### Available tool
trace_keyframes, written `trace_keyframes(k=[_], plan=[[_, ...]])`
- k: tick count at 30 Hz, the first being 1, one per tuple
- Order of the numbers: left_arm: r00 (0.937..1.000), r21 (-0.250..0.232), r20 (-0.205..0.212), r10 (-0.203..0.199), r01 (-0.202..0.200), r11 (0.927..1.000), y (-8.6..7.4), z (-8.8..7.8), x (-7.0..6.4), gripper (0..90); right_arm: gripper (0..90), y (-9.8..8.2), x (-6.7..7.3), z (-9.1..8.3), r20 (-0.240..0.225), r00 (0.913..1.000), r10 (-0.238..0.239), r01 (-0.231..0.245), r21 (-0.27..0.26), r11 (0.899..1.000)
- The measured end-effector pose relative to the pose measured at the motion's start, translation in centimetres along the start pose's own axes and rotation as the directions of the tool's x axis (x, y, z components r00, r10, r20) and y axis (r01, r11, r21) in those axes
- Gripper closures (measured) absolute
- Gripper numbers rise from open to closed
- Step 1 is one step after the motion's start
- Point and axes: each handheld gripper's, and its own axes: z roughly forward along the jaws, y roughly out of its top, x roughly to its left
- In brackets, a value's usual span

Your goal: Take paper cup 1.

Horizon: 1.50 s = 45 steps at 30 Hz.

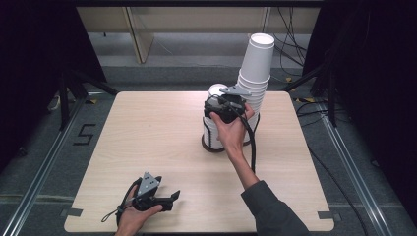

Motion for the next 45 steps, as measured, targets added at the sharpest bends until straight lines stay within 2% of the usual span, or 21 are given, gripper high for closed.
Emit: trace_keyframes(k=[4, 7, 17, 21, 24, 25, 26, 28, 31, 33, 34, 35, 36, 37, 38, 40, 41, 42, 43, 44, 45], plan=[[1.0000, 0.009, 0.000, 0.003, -0.003, 1.0000, 0.0, 0.0, 0.0, 14.5, 19.1, 0.4, -0.1, -0.4, -0.006, 1.0000, 0.004, -0.005, -0.022, 1.000], [1.0000, 0.011, -0.001, 0.002, -0.002, 0.9999, 0.0, 0.1, 0.0, 14.5, 19.2, 1.4, -0.1, -1.4, -0.016, 0.9998, 0.016, -0.017, -0.046, 0.999], [1.0000, 0.009, 0.005, 0.001, -0.001, 1.0000, 0.0, 0.1, 0.0, 14.5, 19.3, 4.5, -0.3, -4.4, -0.041, 0.9990, -0.017, 0.013, -0.110, 0.994], [1.0000, 0.006, 0.008, 0.000, 0.000, 1.0000, 0.0, 0.2, 0.0, 14.5, 19.3, 5.7, -0.1, -6.2, -0.081, 0.9958, -0.044, 0.032, -0.137, 0.990], [1.0000, 0.009, 0.008, 0.003, -0.003, 1.0000, 0.0, 0.2, 0.0, 14.5, 19.3, 6.0, 0.1, -7.0, -0.105, 0.9937, -0.040, 0.025, -0.140, 0.990], [1.0000, 0.009, 0.009, 0.003, -0.003, 1.0000, 0.0, 0.2, 0.0, 14.5, 19.3, 6.1, 0.1, -7.7, -0.124, 0.9908, -0.055, 0.036, -0.149, 0.988], [1.0000, 0.009, 0.009, 0.003, -0.003, 1.0000, 0.0, 0.2, 0.0, 14.5, 19.3, 6.1, 0.1, -7.7, -0.124, 0.9908, -0.055, 0.036, -0.149, 0.988], [1.0000, 0.005, 0.007, -0.002, 0.002, 1.0000, 0.0, 0.1, 0.0, 14.5, 19.3, 5.9, 0.3, -8.9, -0.152, 0.9852, -0.080, 0.058, -0.147, 0.987], [1.0000, 0.003, 0.007, -0.003, 0.003, 1.0000, 0.0, 0.2, 0.0, 14.5, 19.3, 5.5, 0.3, -9.7, -0.175, 0.9803, -0.092, 0.067, -0.146, 0.987], [1.0000, 0.010, 0.001, -0.001, 0.001, 0.9999, 0.0, 0.1, 0.0, 14.5, 19.3, 4.4, 0.4, -10.7, -0.218, 0.9706, -0.103, 0.073, -0.143, 0.987], [1.0000, 0.010, 0.001, -0.001, 0.001, 0.9999, 0.0, 0.1, 0.0, 14.5, 19.3, 4.4, 0.4, -10.7, -0.218, 0.9706, -0.103, 0.073, -0.143, 0.987], [1.0000, 0.006, -0.001, -0.001, 0.001, 1.0000, 0.1, 0.1, 0.0, 14.5, 19.3, 3.4, 0.6, -11.1, -0.242, 0.9627, -0.122, 0.091, -0.136, 0.986], [1.0000, 0.006, -0.001, -0.001, 0.001, 1.0000, 0.1, 0.1, 0.0, 14.5, 19.3, 3.4, 0.6, -11.1, -0.242, 0.9627, -0.122, 0.091, -0.136, 0.986], [1.0000, 0.000, 0.004, -0.004, 0.004, 1.0000, 0.0, 0.2, 0.1, 14.5, 19.3, 2.2, 0.9, -11.3, -0.280, 0.9523, -0.123, 0.091, -0.123, 0.988], [1.0000, 0.000, 0.004, -0.004, 0.004, 1.0000, 0.0, 0.2, 0.1, 14.5, 19.3, 2.2, 0.9, -11.3, -0.280, 0.9523, -0.123, 0.091, -0.123, 0.988], [0.9999, -0.009, 0.003, -0.013, 0.013, 0.9999, 0.1, 0.1, 0.1, 14.5, 19.3, 0.0, 1.3, -11.3, -0.308, 0.9409, -0.140, 0.114, -0.102, 0.988], [0.9999, -0.009, 0.003, -0.013, 0.013, 0.9999, 0.1, 0.1, 0.1, 14.5, 19.3, -0.7, 1.4, -11.2, -0.317, 0.9372, -0.146, 0.120, -0.101, 0.988], [0.9999, -0.005, -0.001, -0.011, 0.011, 0.9999, 0.1, 0.1, 0.1, 14.5, 19.3, -0.7, 1.4, -11.2, -0.317, 0.9372, -0.146, 0.120, -0.101, 0.988], [0.9999, -0.008, 0.005, -0.010, 0.010, 0.9999, 0.1, 0.1, 0.1, 14.5, 19.3, -2.3, 1.7, -10.8, -0.350, 0.9265, -0.139, 0.117, -0.085, 0.989], [1.0000, -0.005, 0.001, -0.009, 0.009, 0.9999, 0.1, 0.1, 0.1, 14.5, 19.3, -3.1, 1.9, -10.5, -0.364, 0.9217, -0.135, 0.113, -0.080, 0.990], [1.0000, -0.005, 0.001, -0.009, 0.009, 0.9999, 0.1, 0.1, 0.1, 14.5, 19.3, -3.1, 1.9, -10.5, -0.364, 0.9217, -0.135, 0.113, -0.080, 0.990]])
